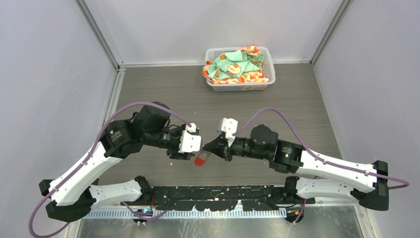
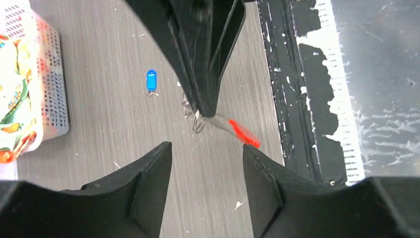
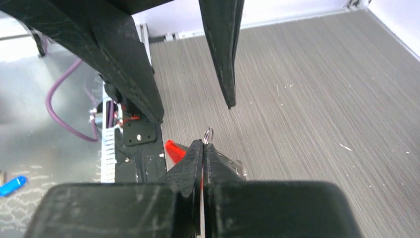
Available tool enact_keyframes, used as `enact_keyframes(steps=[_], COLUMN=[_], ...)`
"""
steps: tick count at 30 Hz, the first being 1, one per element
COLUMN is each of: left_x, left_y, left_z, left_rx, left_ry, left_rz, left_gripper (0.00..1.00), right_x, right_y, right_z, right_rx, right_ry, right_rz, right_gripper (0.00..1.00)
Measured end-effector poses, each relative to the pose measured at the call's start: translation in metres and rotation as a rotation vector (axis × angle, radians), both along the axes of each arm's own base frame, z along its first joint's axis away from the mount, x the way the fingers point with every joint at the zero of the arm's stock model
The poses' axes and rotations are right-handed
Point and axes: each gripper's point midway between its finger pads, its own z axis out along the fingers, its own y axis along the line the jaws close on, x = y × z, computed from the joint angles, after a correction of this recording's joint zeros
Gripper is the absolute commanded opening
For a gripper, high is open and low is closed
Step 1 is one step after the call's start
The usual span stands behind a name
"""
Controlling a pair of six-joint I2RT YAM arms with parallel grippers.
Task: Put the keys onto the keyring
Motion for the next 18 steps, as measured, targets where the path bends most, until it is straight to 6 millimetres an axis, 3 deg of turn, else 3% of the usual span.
enact_keyframes(steps=[10,18], left_x=[-0.003,-0.011], left_y=[0.014,0.000], left_z=[0.021,0.033], left_rx=[-0.118,-0.195], left_ry=[0.035,0.143], left_rz=[0.130,0.130], left_gripper=[0.42,0.41], right_x=[-0.012,-0.024], right_y=[-0.015,-0.012], right_z=[0.047,0.058], right_rx=[0.317,0.402], right_ry=[-0.001,0.020], right_rz=[0.011,0.074], right_gripper=[0.01,0.01])
